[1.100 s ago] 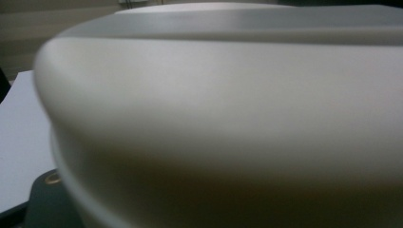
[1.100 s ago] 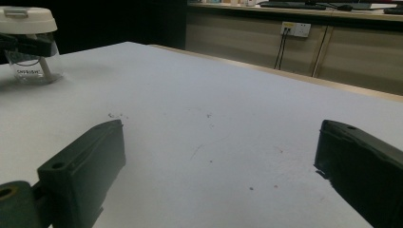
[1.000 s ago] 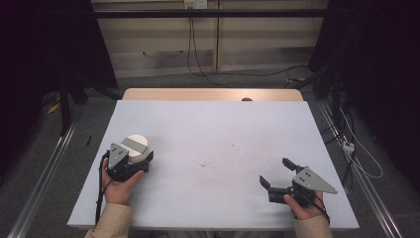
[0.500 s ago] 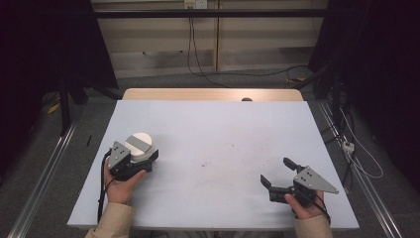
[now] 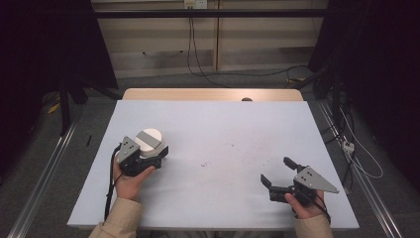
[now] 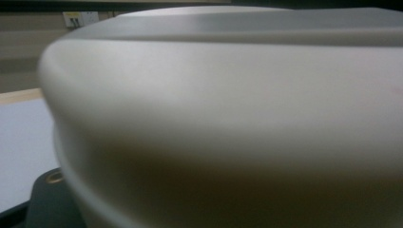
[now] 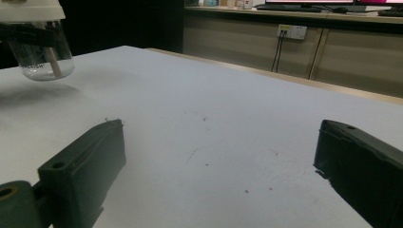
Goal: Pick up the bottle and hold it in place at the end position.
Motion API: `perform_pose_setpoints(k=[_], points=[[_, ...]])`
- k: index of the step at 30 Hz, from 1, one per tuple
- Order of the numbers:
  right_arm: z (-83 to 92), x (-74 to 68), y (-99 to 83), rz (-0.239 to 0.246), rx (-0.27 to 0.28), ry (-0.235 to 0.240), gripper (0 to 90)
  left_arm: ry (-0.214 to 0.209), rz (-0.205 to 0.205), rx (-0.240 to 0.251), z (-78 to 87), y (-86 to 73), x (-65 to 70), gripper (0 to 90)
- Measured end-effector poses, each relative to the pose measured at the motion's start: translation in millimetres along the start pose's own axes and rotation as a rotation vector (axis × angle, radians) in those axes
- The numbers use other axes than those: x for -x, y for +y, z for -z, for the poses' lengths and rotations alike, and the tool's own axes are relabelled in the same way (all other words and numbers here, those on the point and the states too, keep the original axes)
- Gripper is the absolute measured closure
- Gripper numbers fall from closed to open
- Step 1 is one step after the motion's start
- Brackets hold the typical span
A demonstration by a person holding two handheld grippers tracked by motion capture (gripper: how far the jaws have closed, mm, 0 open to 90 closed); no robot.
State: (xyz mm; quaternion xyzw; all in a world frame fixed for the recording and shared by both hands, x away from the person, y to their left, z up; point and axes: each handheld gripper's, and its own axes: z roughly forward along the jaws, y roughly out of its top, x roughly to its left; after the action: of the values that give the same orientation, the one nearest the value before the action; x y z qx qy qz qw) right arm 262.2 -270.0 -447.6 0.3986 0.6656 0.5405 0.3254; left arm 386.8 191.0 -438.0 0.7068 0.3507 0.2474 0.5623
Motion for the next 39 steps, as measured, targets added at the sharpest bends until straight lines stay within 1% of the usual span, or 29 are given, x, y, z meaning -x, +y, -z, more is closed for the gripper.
perform_pose_setpoints(k=[2, 3, 6, 8, 9, 10, 13, 14, 16, 18, 19, 20, 21, 25, 26, 32, 39], points=[[-0.2, -0.2, 0.0, 0.001, -0.001, 0.001, 2.5, -0.001, 0.001, 0.004, -1.9, 0.6, 1.0, 18.6], [-0.5, -0.3, 0.0, 0.003, -0.002, 0.002, 2.5, -0.009, -0.007, 0.001, -3.6, 1.4, 1.1, 18.6], [-1.2, -0.3, 0.1, 0.008, -0.001, 0.002, 2.5, -0.030, -0.001, 0.000, -9.1, 3.4, 3.0, 18.6], [-1.5, -0.3, 0.2, 0.010, -0.001, 0.002, 2.5, -0.039, -0.010, -0.013, -14.0, 5.4, 5.4, 18.6], [-1.5, -0.3, 0.2, 0.010, -0.001, 0.002, 2.5, -0.039, -0.010, -0.013, -14.0, 5.4, 5.4, 18.6], [-1.7, -0.3, 0.4, 0.006, 0.001, 0.002, 2.5, -0.046, -0.021, -0.021, -16.2, 6.1, 6.1, 18.6], [-1.9, -0.2, 0.5, 0.007, -0.001, 0.001, 2.5, -0.052, -0.018, -0.018, -21.9, 7.1, 8.8, 18.6], [-1.9, -0.3, 0.6, 0.005, -0.002, 0.001, 2.5, -0.057, -0.029, -0.025, -24.8, 8.6, 9.1, 18.6], [-1.9, -0.4, 0.6, 0.005, -0.002, 0.001, 2.5, -0.058, -0.027, -0.022, -26.6, 9.1, 10.1, 18.6], [-2.4, -0.2, 0.4, 0.009, -0.001, 0.000, 2.5, -0.076, -0.033, -0.029, -31.9, 11.0, 12.3, 18.6], [-2.5, -0.2, 0.5, 0.008, -0.001, 0.000, 2.5, -0.076, -0.033, -0.029, -31.9, 11.0, 12.3, 18.6], [-2.7, -0.2, 0.4, 0.008, -0.001, 0.002, 2.5, -0.079, -0.045, -0.033, -34.2, 11.7, 13.3, 18.6], [-2.8, -0.3, 0.4, 0.009, -0.001, 0.002, 2.5, -0.088, -0.045, -0.038, -37.6, 12.6, 15.0, 18.6], [-3.1, -0.2, 0.1, 0.009, -0.002, 0.003, 2.5, -0.096, -0.044, -0.042, -43.2, 13.9, 16.6, 18.6], [-3.1, -0.1, -0.1, 0.008, -0.002, 0.003, 2.5, -0.097, -0.051, -0.046, -46.2, 14.6, 17.1, 18.6], [-3.4, 0.4, -0.6, 0.008, -0.009, 0.004, 2.5, -0.110, -0.065, -0.056, -53.9, 17.5, 19.5, 18.6], [-3.6, 0.4, -0.8, 0.009, -0.010, 0.007, 2.6, -0.130, -0.057, -0.048, -62.8, 21.0, 23.8, 18.6]])
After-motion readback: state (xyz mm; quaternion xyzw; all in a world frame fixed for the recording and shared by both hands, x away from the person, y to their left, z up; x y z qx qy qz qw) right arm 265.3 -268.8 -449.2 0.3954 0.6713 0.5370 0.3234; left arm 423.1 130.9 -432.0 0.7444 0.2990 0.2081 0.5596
